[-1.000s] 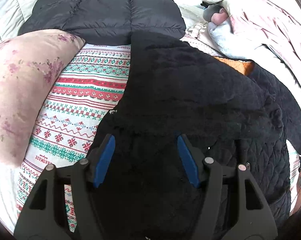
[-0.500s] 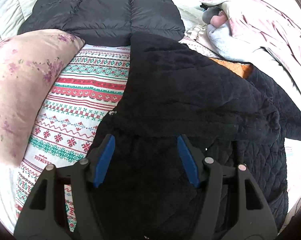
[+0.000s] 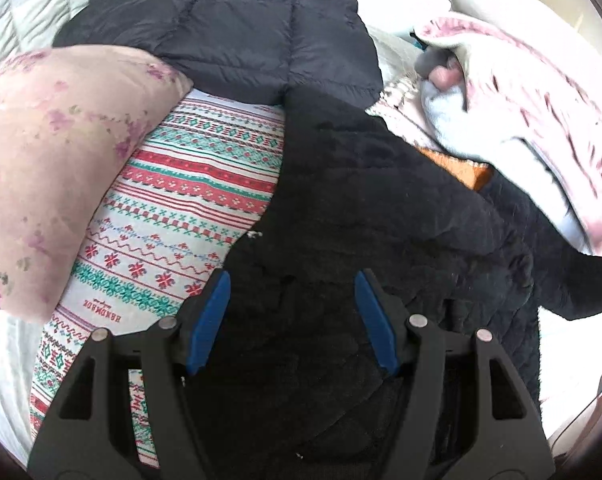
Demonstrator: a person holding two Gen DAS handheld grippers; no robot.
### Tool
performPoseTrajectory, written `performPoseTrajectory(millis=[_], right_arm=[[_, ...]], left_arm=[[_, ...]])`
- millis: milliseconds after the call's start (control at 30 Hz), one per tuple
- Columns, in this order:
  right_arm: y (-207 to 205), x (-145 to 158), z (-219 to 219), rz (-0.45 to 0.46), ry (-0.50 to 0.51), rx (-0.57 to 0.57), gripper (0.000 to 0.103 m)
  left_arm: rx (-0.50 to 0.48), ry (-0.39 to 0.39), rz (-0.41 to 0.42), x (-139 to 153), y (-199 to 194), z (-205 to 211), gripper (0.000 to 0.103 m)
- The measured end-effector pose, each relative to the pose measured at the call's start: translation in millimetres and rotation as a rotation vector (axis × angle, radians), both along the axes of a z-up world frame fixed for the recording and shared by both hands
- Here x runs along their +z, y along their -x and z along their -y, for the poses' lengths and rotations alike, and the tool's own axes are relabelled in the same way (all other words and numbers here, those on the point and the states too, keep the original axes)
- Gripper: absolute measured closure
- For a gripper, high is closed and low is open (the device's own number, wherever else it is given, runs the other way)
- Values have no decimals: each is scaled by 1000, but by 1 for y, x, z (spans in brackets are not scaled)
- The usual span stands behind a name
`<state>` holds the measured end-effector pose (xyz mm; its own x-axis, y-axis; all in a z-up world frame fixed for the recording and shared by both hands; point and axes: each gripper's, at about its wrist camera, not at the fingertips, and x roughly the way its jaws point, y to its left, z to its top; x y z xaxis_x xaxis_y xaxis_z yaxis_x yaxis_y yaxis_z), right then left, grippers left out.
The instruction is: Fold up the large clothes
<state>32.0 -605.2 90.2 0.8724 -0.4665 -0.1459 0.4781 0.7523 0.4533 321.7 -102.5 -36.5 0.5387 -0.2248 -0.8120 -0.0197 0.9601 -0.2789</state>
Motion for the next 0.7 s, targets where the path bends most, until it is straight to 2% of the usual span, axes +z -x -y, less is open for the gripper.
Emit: performPoseTrajectory(millis=[67,200,333,433,500,600,700], right_arm=[[-9,9,-30,-5,57,31,92],[-55,15,-109,-81,170,102,92],[-112,20,-214,-139,323,232,92],[-154,16,-289,-206,437,331,92],[-187,0,-345,-276,515,409,92],[-225,-41,-402,-400,575,500,92],[-268,-113,-446,-602,578,593,92]], left_arm=[[19,19,6,4,0,-11,37],[67,5,12,3,-4,-31,37],[78,124,-29,-1,-7,-50,37],[84,153,-12,5,-6,-58,37],[102,159,-6,7,-6,-64,37],[118,200,-21,5,-9,-74,37],[133,226,-32,3,-10,-82,37]])
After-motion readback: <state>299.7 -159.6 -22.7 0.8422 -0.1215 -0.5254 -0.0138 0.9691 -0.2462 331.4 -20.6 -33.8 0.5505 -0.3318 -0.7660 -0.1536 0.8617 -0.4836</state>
